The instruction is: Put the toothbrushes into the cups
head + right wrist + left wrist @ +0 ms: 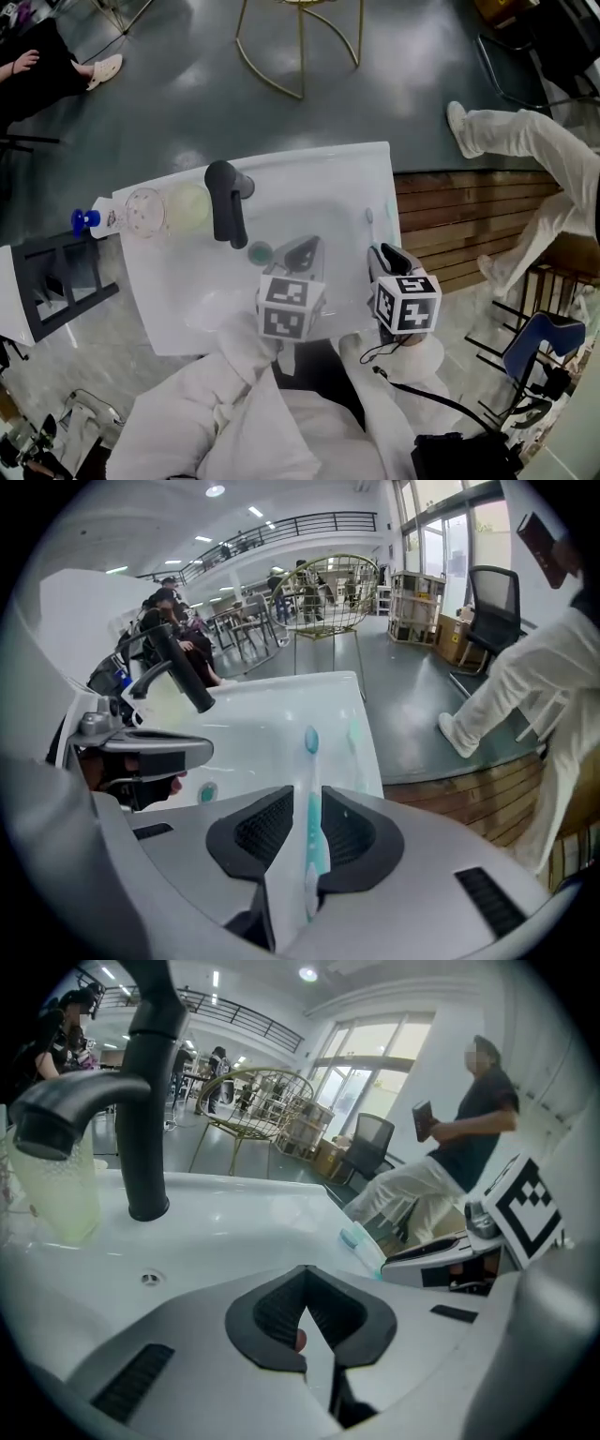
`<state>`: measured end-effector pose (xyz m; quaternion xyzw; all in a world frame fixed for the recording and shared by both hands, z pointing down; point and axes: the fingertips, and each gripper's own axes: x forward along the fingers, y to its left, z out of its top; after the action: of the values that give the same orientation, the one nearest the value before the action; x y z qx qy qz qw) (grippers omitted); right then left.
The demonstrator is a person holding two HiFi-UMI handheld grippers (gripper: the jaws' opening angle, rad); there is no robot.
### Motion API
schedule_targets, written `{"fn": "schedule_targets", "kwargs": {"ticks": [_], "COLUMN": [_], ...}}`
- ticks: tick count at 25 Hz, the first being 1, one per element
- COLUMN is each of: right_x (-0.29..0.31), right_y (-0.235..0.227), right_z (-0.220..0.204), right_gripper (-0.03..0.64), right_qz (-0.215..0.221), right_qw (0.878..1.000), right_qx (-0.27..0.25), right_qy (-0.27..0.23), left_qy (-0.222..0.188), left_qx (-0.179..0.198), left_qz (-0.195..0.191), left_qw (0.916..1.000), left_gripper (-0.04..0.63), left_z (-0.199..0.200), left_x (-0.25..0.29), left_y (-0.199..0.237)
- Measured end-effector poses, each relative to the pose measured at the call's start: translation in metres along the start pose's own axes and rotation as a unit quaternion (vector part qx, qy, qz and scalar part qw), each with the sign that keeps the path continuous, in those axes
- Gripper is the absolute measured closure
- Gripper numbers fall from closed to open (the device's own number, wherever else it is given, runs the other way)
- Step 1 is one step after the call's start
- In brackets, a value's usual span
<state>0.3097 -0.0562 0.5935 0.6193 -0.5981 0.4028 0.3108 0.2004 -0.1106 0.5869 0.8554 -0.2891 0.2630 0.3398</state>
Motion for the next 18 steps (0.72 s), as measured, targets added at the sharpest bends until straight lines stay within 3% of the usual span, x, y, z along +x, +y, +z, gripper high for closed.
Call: {"fn": "schedule_targets", "kwargs": {"ticks": [18], "right_x": [0.019], "right_y": [-0.001], "right_z": [-0.005], "right_gripper": [0.543], "right_qz": [-0.02], "right_qw": [0.996], "right_qx": [-0.042], "right_qy": [0.071], "left_qy": [-0.003], "left_qx": [-0.02], "left_qz": [0.014], "left_qw": [0.9997], "left_gripper": [0.597], "left_z": [-0.003], "left_x": [-0.008], "left_y": [0.016]}}
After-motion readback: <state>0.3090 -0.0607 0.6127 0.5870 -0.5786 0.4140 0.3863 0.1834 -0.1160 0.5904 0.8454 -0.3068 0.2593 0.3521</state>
